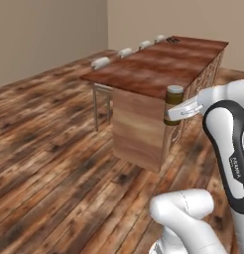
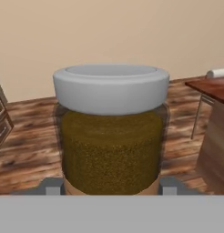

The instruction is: Take the cinnamon bottle from the cabinet and place it on the dining table, next to the plate with the cupcake. Then take the chocolate from the dining counter and place it on the cupcake plate.

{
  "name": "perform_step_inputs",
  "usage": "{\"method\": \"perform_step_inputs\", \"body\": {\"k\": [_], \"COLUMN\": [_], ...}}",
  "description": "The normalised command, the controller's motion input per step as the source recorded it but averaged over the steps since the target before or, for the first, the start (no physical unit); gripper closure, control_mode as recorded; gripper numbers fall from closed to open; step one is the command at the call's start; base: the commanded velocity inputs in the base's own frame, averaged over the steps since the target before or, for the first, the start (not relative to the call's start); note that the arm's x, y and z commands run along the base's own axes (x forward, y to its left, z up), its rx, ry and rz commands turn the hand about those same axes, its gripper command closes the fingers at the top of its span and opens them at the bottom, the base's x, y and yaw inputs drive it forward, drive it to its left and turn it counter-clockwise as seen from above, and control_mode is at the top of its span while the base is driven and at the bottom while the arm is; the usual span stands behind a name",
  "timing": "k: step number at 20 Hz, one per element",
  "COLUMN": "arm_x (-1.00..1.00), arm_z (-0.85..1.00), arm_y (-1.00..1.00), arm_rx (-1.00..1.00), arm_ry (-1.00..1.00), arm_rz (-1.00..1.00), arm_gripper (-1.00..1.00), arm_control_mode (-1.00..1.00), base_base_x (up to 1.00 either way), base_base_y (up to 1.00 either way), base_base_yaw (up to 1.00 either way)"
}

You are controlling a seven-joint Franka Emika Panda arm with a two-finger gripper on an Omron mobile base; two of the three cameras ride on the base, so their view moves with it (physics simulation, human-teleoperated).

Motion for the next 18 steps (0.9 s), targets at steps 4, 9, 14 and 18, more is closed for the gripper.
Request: {"method": "perform_step_inputs", "body": {"k": [4,9,14,18], "arm_x": [0.00,0.00,0.00,0.00], "arm_z": [0.00,0.00,0.00,0.00], "arm_y": [0.00,0.00,0.00,0.00], "arm_rx": [0.00,0.00,0.00,0.00], "arm_ry": [0.00,0.00,0.00,0.00], "arm_rz": [0.00,0.00,0.00,0.00], "arm_gripper": [1.00,1.00,1.00,1.00], "arm_control_mode": [1.00,1.00,1.00,1.00], "base_base_x": [0.82,0.84,0.83,0.83], "base_base_y": [0.38,0.37,0.38,0.38], "base_base_yaw": [-0.08,-0.08,-0.08,-0.07]}}
